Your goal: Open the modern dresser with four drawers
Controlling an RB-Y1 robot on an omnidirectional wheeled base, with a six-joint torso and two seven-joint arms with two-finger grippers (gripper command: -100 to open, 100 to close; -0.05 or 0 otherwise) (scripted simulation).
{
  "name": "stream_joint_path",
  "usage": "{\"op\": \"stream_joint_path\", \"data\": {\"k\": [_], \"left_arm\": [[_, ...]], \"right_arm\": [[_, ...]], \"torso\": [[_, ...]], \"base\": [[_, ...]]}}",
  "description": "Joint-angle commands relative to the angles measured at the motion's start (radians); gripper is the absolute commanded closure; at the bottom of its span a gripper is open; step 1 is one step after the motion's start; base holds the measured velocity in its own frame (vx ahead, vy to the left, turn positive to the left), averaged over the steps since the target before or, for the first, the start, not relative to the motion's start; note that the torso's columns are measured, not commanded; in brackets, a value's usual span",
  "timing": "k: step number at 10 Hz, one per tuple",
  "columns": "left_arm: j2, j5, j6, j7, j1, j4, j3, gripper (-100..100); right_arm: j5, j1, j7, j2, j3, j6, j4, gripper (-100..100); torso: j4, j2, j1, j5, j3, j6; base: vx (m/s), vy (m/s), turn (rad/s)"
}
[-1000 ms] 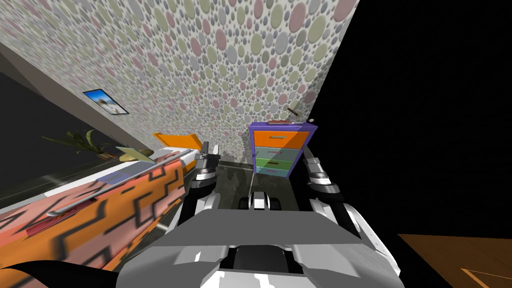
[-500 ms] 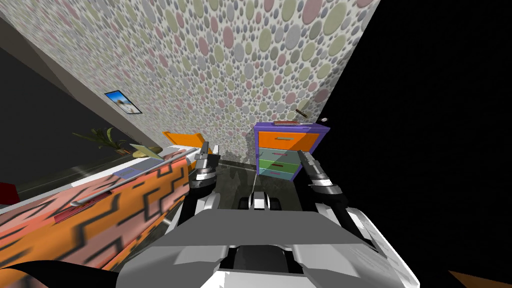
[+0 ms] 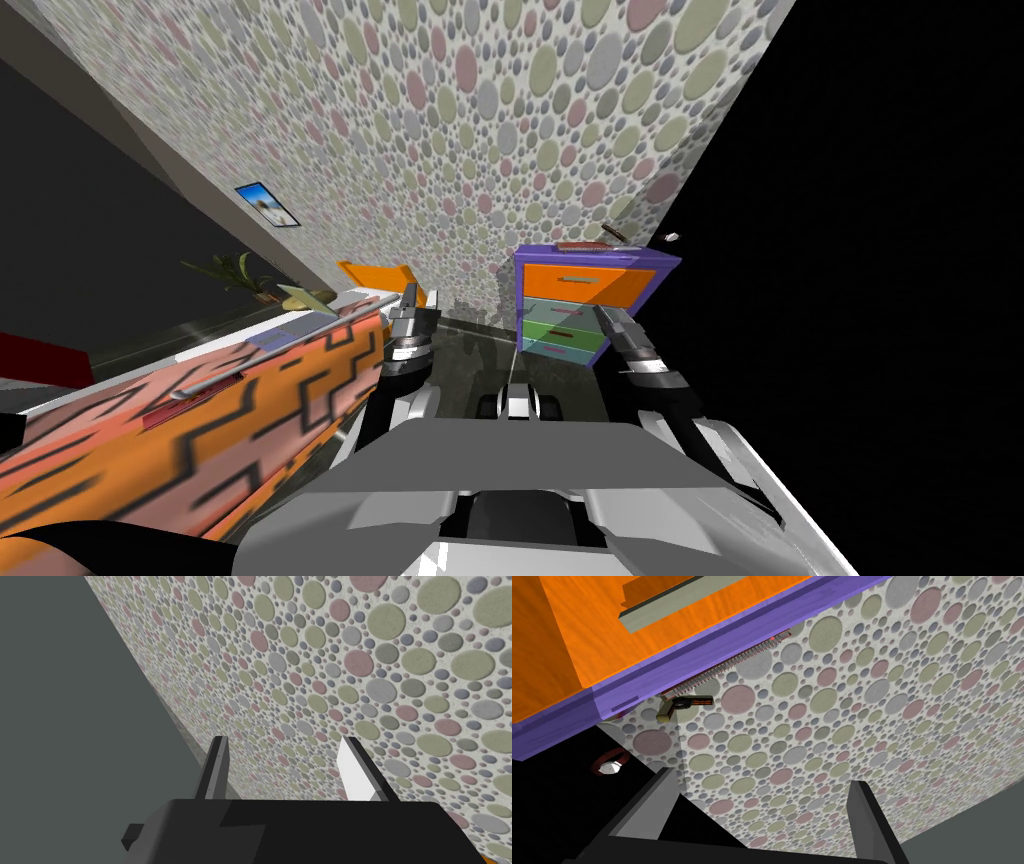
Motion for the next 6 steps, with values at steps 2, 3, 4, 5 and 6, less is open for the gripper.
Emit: {"op": "stream_joint_path", "data": {"k": [2, 3, 4, 5, 6], "left_arm": [[0.0, 0.0, 0.0, 0.0, 0.0, 0.0, 0.0, 0], [0.0, 0.0, 0.0, 0.0, 0.0, 0.0, 0.0, 0], [0.0, 0.0, 0.0, 0.0, 0.0, 0.0, 0.0, 0], [0.0, 0.0, 0.0, 0.0, 0.0, 0.0, 0.0, 0], [0.0, 0.0, 0.0, 0.0, 0.0, 0.0, 0.0, 0]], "right_arm": [[0.097, 0.025, 0.058, -0.003, -0.025, 0.053, 0.003, -100], [0.127, 0.034, 0.084, -0.005, -0.039, 0.08, 0.006, -100], [0.151, 0.034, 0.084, -0.005, -0.039, 0.08, 0.006, -100], [0.185, 0.044, 0.111, -0.009, -0.053, 0.107, 0.01, -100], [0.199, 0.044, 0.111, -0.009, -0.053, 0.107, 0.01, -100]], "torso": [[0.0, -0.001, 0.0, 0.0, -0.001, 0.0], [0.0, -0.001, 0.0, 0.0, 0.0, 0.0], [0.0, -0.002, 0.001, 0.0, -0.001, -0.001], [0.0, -0.001, 0.0, 0.0, -0.001, 0.0], [0.0, -0.001, 0.0, 0.0, 0.0, 0.0]], "base": [[0.046, 0.036, 0.069], [0.065, 0.057, 0.179], [0.063, 0.043, 0.059], [0.065, 0.037, 0.086], [0.051, 0.024, 0.068]]}}
